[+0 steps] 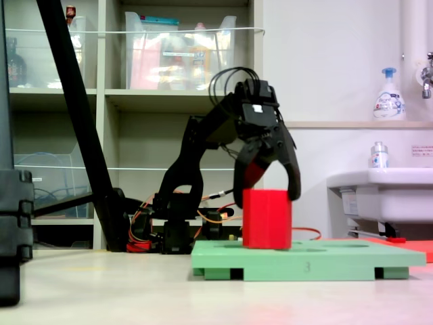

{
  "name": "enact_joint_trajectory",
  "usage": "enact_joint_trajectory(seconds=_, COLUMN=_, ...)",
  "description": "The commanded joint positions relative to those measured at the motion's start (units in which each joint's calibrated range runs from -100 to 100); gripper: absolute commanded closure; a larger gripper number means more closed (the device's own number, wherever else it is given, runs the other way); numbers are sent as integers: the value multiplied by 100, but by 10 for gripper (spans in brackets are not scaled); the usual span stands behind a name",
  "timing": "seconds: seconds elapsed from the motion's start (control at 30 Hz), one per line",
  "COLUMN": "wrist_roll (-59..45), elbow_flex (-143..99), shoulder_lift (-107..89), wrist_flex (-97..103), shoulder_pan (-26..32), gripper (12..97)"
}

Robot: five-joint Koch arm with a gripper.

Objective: Put the octagonal pillar block into the corresponding hole

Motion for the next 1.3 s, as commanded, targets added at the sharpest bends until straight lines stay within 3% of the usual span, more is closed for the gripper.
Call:
enact_joint_trajectory(seconds=0.0, wrist_roll=34, elbow_flex=286, shoulder_lift=27, wrist_flex=615, shoulder_pan=34, gripper=800)
enact_joint_trajectory(seconds=0.8, wrist_roll=-151, elbow_flex=585, shoulder_lift=1228, wrist_flex=2175, shoulder_pan=98, gripper=797)
enact_joint_trajectory(seconds=1.27, wrist_roll=-586, elbow_flex=575, shoulder_lift=1228, wrist_flex=1761, shoulder_pan=142, gripper=797)
